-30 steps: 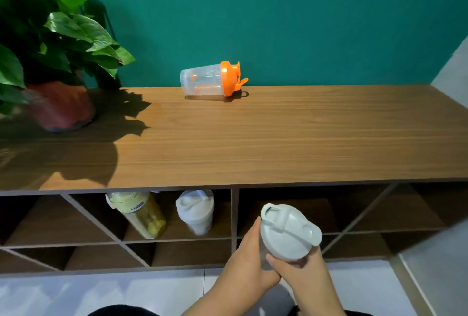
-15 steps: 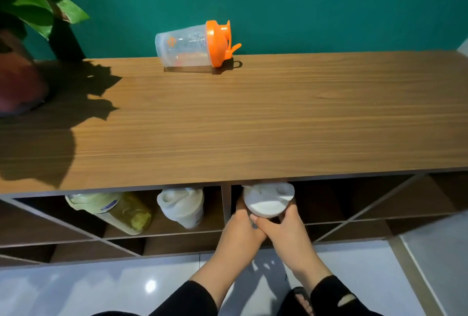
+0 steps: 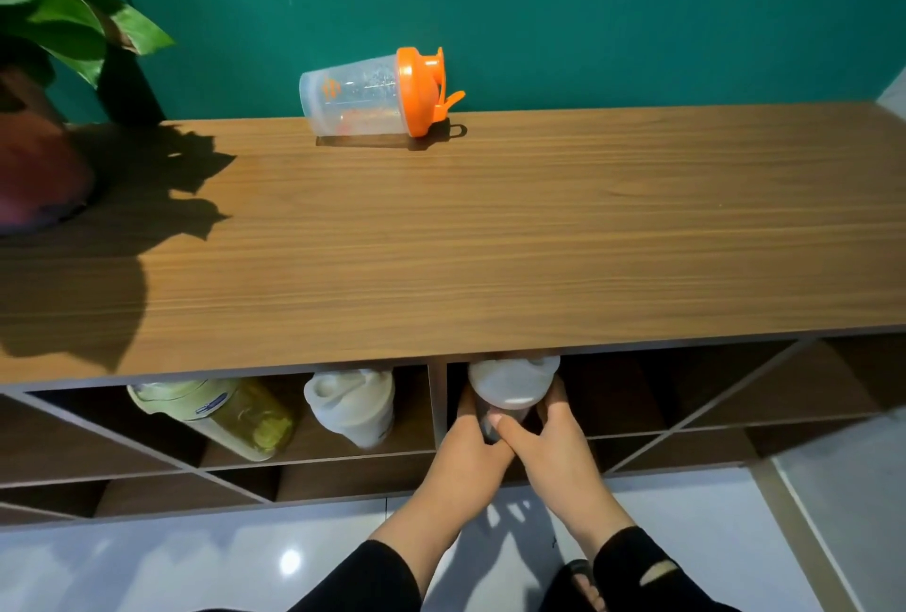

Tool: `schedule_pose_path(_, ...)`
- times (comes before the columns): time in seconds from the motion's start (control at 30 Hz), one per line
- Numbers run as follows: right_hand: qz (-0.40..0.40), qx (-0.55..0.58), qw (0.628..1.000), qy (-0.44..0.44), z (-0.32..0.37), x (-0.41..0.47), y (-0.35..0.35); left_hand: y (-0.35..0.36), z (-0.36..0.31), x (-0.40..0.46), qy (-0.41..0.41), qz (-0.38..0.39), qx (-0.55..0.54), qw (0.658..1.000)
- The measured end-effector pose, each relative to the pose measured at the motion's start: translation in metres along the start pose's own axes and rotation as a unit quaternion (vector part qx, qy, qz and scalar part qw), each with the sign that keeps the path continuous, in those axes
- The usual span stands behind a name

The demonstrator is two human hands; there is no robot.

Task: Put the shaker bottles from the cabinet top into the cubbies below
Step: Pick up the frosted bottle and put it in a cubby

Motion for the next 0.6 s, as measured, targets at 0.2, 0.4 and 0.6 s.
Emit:
schedule_pose_path(0.2, 0.039, -0.208, 0.976, 0.047, -0.004, -0.028, -0.011, -0.002, 0.008, -0.023, -0.063, 0.019, 0.126, 0.99)
schedule_pose_path(0.4, 0.0, -0.2, 0.957, -0.208, 0.095, -0.108, -0.059, -0.031, -0.075, -0.091, 0.161, -0.024, 0.258, 0.952)
schedule_pose_path(0.6, -0.166, -0.099, 0.902, -0.386, 0.225, -0.093, -0.113, -0.095, -0.185, -0.116, 0.389, -0.151, 0.239, 0.877)
Point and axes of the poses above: each hand's wrist, its own x-axis towards the middle knuckle, its own y-axis out of the palm, z = x × y, the point moved 10 cm from there along x, towards the middle knuckle, and after that the axes turned 12 degrees about -x, right-handed, at the moved point
